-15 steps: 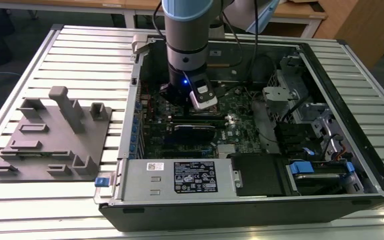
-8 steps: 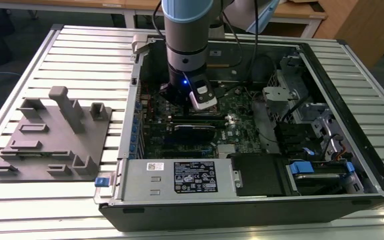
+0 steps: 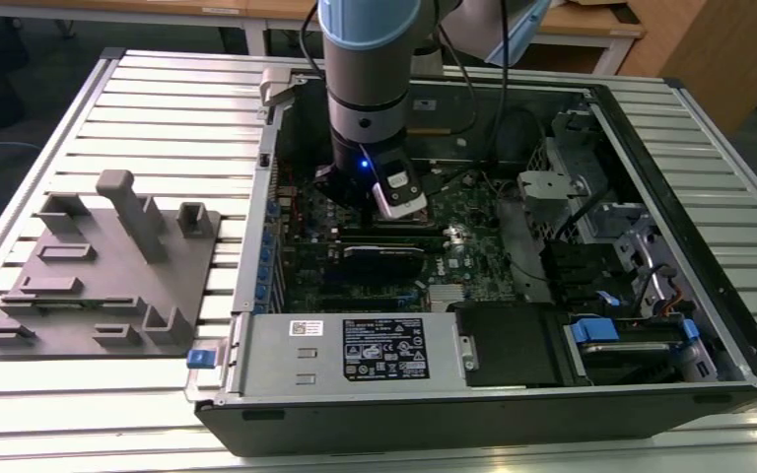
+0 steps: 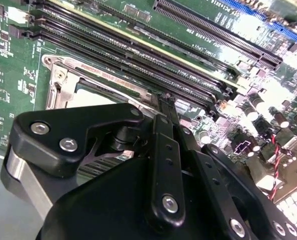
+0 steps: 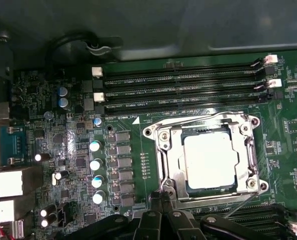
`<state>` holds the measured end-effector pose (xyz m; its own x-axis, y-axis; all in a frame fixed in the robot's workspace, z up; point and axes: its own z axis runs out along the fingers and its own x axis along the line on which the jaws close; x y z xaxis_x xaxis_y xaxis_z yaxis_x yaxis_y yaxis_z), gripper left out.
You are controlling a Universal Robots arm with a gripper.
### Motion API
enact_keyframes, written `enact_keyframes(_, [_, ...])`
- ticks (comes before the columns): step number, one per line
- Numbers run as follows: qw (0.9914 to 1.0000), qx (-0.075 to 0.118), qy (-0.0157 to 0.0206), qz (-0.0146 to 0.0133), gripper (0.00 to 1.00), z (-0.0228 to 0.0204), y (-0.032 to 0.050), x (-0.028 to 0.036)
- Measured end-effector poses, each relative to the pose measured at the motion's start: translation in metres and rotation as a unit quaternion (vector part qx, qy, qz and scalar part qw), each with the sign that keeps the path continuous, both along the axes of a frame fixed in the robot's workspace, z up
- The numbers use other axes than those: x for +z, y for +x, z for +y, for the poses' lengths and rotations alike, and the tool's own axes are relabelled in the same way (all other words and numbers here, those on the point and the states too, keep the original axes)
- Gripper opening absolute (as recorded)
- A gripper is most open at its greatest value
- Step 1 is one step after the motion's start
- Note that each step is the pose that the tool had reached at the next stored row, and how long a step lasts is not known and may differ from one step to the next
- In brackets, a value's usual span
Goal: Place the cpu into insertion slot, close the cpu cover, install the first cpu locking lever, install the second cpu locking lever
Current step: 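Install the second cpu locking lever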
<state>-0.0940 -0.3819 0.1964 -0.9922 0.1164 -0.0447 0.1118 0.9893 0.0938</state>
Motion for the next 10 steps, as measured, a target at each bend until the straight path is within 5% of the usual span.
enact_keyframes(5, [1.00000, 0.000, -0.0001, 0.0000, 0.11, -0.0001, 0.0000, 0.0062])
enact_keyframes(10, [1.00000, 0.000, -0.0001, 0.0001, 0.11, -0.0001, 0.0000, 0.0228])
